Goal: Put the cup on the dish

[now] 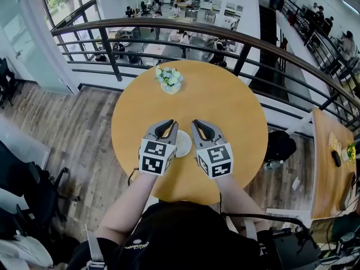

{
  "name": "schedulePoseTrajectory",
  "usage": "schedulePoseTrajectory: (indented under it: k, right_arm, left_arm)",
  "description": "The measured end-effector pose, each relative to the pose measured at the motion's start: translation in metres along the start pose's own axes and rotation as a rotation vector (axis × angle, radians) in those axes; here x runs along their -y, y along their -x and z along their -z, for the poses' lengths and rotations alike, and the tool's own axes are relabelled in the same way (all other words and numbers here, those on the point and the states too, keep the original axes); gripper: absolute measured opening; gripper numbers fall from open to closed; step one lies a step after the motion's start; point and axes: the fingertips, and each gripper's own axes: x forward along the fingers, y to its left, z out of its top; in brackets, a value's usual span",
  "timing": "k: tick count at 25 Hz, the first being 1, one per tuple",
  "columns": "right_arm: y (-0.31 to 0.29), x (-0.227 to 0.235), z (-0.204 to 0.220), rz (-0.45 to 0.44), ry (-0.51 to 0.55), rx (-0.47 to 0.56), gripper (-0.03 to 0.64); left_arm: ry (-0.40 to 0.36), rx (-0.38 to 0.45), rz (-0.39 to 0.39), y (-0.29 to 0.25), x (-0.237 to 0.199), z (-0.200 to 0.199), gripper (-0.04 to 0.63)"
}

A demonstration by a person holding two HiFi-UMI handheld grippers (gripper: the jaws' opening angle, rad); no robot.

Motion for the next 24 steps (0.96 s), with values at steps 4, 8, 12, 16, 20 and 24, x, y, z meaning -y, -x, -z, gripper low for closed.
schedulePoseTrajectory:
  k: [4,8,12,16,20,24]
  right_arm:
    - [-0.0002,-0.0017,0.0017,-0.003,0.002,0.001,0.018]
    - [-0.0002,-0.0013,0.0028,-0.006,0.001,-0.001,0.017]
    - [-0.0025,-0.0003,0.0014,-0.010,0.003,-0.001,0.015]
    - [-0.0034,0.0000,0.0032,-0.012,0.003,-0.006,0.014]
    - [-0.0041,0.0012,0.0038,-0.013,0.004,-0.009,0.012]
    - [-0.0050,0.0005,0.0067,-0.016,0.005,-0.015,0.009]
  left_arm:
    - [0.000,-0.002,-0.002,0.0008,-0.0011,0.0028,0.037]
    - [-0.001,-0.006,-0.002,-0.0002,-0.0005,0.0041,0.037]
    - [-0.002,-0.010,0.000,-0.0028,-0.0003,0.0043,0.037]
    - [0.000,-0.017,0.002,-0.0040,-0.0003,0.0063,0.037]
    - [0.000,-0.020,0.002,-0.0055,-0.0006,0.0071,0.037]
    - [0.001,-0.023,0.002,-0.0058,-0.0009,0.0093,0.037]
